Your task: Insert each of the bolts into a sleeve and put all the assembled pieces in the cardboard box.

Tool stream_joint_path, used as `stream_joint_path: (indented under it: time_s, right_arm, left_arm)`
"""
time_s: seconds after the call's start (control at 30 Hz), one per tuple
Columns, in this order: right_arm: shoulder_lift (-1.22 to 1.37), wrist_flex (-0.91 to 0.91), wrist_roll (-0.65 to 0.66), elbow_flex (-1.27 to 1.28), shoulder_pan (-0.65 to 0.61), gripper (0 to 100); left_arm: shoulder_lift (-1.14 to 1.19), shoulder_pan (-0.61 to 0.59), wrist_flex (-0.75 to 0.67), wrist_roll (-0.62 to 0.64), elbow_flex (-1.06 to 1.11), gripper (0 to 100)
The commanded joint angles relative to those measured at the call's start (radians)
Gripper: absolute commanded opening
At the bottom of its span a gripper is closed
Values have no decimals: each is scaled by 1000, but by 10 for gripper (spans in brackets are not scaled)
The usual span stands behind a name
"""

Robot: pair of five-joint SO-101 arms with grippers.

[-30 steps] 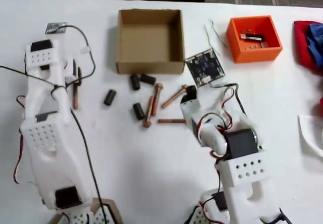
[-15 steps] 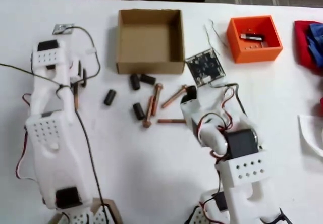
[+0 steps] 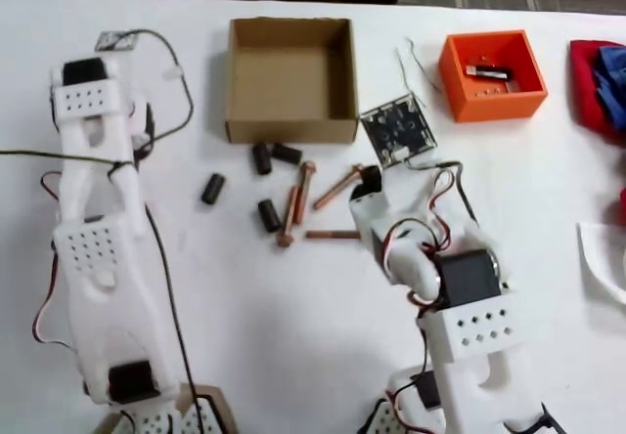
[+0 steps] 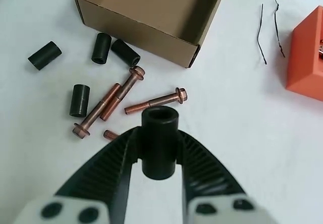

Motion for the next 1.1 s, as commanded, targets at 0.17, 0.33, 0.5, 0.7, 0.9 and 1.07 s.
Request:
stream_joint_path:
  time_s: [0.17,0.33,0.5,0.7,0.9,1.07]
  right_arm:
    - [-35,-237,-161,112,1,23]
    - [-79,-424,-288,224,2,23]
    - [-280,-539,-394,235,-15,23]
    - [-321,-702,-396,356,-62,23]
    - [-219,-816,-391,364,-104,23]
    - [-153,-817,-391,334,-107,23]
  left_arm:
    - [-428,186,77,51,-99,26]
    - [-741,336,43,95,19,27]
    - [-951,361,-84,190,140,27]
    - [-1137,485,-101,261,292,26]
    - [-1433,535,-193,256,453,26]
    - [-1657,485,-384,261,898,26]
